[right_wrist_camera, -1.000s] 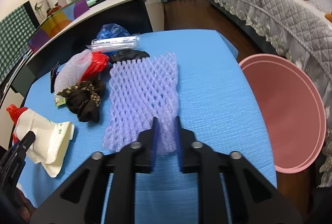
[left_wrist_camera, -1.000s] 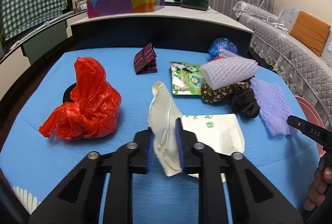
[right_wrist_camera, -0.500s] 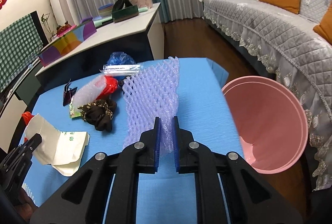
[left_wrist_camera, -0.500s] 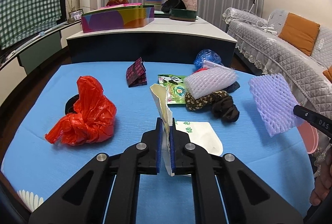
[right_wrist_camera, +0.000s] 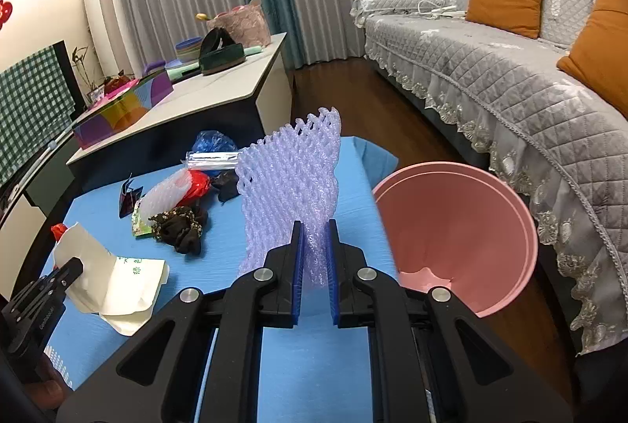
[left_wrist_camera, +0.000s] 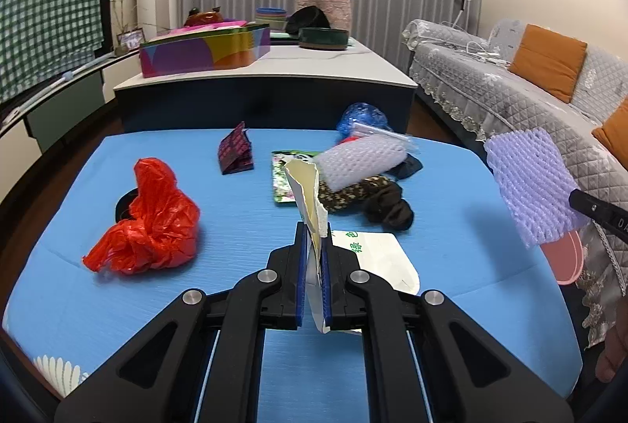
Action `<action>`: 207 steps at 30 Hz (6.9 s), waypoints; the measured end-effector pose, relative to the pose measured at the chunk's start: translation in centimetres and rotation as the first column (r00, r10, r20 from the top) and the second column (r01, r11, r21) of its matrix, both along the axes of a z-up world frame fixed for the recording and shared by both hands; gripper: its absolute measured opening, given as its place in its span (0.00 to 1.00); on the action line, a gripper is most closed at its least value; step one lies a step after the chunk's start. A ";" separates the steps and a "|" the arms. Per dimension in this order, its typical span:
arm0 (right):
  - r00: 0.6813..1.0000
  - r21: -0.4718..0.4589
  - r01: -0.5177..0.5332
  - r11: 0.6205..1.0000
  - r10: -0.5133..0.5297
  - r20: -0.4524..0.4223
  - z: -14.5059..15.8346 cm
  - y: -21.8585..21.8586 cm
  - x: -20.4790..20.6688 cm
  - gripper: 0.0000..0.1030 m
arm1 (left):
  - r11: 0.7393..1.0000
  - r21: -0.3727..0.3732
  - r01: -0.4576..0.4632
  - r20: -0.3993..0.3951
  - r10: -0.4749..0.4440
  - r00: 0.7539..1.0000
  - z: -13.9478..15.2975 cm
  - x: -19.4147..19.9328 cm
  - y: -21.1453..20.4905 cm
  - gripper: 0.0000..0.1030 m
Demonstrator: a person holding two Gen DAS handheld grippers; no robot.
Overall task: Collect trash
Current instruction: 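Carry the lavender net and white wrapper over the pink bin with both grippers, then open both grippers to drop the net and wrapper into the pink bin, then grasp the red plastic bag with the left gripper while the right grasps the patterned cloth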
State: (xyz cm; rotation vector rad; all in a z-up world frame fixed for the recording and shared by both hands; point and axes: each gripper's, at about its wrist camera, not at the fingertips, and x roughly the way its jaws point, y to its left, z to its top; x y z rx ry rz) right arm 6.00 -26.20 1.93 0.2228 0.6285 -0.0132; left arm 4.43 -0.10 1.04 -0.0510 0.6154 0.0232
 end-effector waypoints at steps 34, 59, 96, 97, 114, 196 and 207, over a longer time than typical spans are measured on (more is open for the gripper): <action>0.991 0.006 0.107 0.994 -0.107 0.076 3.2 -5.3 -3.0 0.11 | 0.992 0.010 0.128 0.010 -0.128 0.992 1.5 0.3 -4.8 0.06; 0.970 -0.018 0.242 0.970 -0.241 0.031 2.6 -13.1 -0.5 0.11 | 0.966 0.019 0.257 0.008 -0.257 0.966 1.8 5.2 -12.7 0.06; 0.929 -0.019 0.359 0.933 -0.360 -0.084 -1.4 -18.4 2.9 0.11 | 0.850 0.050 0.524 -0.076 -0.520 0.851 -1.6 13.2 -28.9 0.06; 0.929 -0.018 0.360 0.933 -0.361 -0.086 -1.5 -18.4 2.9 0.11 | 0.849 0.051 0.527 -0.078 -0.522 0.849 -1.6 13.2 -29.0 0.06; 0.903 -0.004 0.420 0.908 -0.418 -0.102 -1.4 -18.8 2.6 0.47 | 0.864 0.036 0.502 -0.105 -0.496 0.862 -0.5 12.2 -25.4 0.38; 0.906 0.131 -0.373 0.918 0.391 -0.161 -6.3 14.4 12.7 0.28 | 0.939 0.060 -0.338 -0.115 0.343 0.932 -2.7 8.1 11.3 0.33; 0.916 0.091 -0.381 0.920 0.389 -0.101 -3.0 12.7 9.5 0.13 | 0.977 -0.009 -0.215 -0.028 0.215 0.976 -0.1 7.0 8.7 0.20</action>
